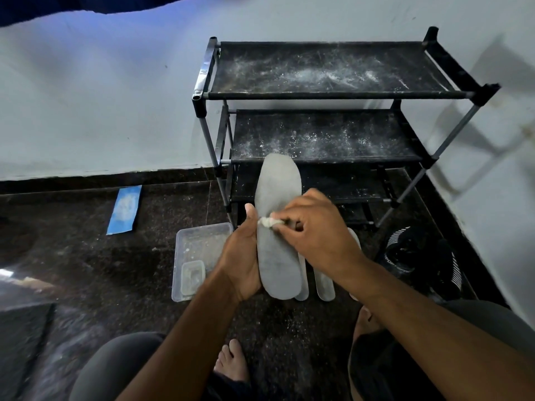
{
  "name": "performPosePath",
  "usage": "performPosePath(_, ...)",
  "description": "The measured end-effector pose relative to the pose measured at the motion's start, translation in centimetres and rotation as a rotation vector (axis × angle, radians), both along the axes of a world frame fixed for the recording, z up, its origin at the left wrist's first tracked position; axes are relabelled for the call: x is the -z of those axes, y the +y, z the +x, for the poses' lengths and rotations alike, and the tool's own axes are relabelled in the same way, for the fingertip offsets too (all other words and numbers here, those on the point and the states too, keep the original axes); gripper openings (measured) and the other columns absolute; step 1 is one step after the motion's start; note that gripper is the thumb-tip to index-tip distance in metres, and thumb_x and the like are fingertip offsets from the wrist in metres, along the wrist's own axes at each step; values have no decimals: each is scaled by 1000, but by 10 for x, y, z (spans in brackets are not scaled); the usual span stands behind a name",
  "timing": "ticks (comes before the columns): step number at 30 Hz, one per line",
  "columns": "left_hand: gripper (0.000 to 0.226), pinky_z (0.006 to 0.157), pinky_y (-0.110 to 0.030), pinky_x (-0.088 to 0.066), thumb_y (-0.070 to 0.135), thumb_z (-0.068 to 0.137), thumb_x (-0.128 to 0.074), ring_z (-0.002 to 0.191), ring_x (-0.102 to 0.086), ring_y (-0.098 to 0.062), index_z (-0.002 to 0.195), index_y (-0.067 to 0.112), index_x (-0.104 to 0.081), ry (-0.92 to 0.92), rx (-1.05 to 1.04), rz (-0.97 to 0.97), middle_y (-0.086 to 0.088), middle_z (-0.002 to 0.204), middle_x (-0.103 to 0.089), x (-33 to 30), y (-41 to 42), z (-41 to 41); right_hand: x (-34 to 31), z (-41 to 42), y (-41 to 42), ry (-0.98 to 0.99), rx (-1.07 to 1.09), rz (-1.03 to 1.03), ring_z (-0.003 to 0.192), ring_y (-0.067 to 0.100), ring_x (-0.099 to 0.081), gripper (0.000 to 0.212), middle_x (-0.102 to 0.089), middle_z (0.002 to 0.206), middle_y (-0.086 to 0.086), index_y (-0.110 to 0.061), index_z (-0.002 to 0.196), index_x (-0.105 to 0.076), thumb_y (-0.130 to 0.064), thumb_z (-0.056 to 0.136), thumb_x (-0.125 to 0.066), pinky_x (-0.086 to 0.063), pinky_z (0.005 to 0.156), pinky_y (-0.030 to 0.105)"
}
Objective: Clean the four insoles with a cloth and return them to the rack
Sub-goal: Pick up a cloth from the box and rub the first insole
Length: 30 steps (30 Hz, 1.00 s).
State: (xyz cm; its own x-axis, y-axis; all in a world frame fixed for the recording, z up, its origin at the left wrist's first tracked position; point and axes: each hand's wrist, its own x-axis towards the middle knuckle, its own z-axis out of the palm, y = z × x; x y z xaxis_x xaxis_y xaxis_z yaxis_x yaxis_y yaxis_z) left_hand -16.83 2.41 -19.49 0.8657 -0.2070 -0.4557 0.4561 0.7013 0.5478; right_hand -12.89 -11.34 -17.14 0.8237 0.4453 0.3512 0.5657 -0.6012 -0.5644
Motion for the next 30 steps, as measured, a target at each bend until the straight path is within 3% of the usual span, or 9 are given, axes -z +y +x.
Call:
performPosePath(3,66,78,-39,-63,56,106,-29,96,-75,-27,127,6,-66,7,9,-21,-18,113,-73,0,-3,-1,3,-1,2,-84,49,-78,89,11,-45,15,-66,88,-9,-20,100,-75,-26,86,-71,-45,81,40)
performPosePath(6,66,82,-40,-63,57,106,-32,102,-74,-28,132,5,-63,20,-1,-20,-19,117,-72,3,0,1,6,-13,10,-36,-132,-111,89,6,-38,15,-63,87,-10,-20,97,-76,-25,88,-66,-37,78,33)
performPosePath(9,69,80,-40,-64,57,105,-31,97,-75,-28,123,4,-72,12,-32,-25,-19,115,-73,3,6,2,-1,-14,7,44,-250,-90,88,-1,-33,14,-56,84,-22,-26,93,-78,-30,87,-66,-33,79,31)
performPosePath(11,70,78,-41,-64,57,106,-30,97,-75,-29,126,5,-70,2,-36,-40,-20,117,-72,1,6,2,-4,-7,2,51,-206,-36,89,0,-37,14,-58,84,-22,-28,97,-77,-34,87,-69,-35,83,33)
performPosePath(15,65,86,-42,-62,55,107,-31,104,-73,-28,135,5,-61,6,-17,-26,-20,121,-71,2,0,2,2,-4,3,-10,-68,-87,92,8,-40,20,-64,89,-7,-19,104,-75,-27,88,-68,-44,84,42)
performPosePath(17,66,90,-41,-61,55,106,-33,106,-72,-28,135,3,-61,11,-12,-27,-20,121,-71,2,-1,3,6,-11,9,28,-145,-99,91,6,-35,17,-62,87,-6,-16,99,-77,-25,88,-67,-43,84,39)
performPosePath(22,71,83,-42,-61,59,105,-29,96,-75,-29,117,6,-76,-11,-27,-8,-18,114,-73,2,12,3,-2,-12,3,109,-378,-45,88,5,-39,16,-60,90,-10,-21,95,-79,-29,85,-69,-37,76,24)
performPosePath(27,71,73,-41,-65,60,105,-30,89,-76,-29,120,6,-72,1,-25,-33,-18,109,-74,-1,8,3,1,-8,3,-92,-206,-157,88,7,-38,19,-61,88,-11,-28,89,-79,-35,86,-62,-39,74,34)
performPosePath(30,74,83,-43,-62,61,104,-31,95,-75,-30,112,5,-78,3,-40,-17,-20,113,-73,0,10,5,5,-21,17,-77,-273,-96,86,6,-38,29,-62,84,-5,-20,78,-77,-31,87,-52,-26,78,22)
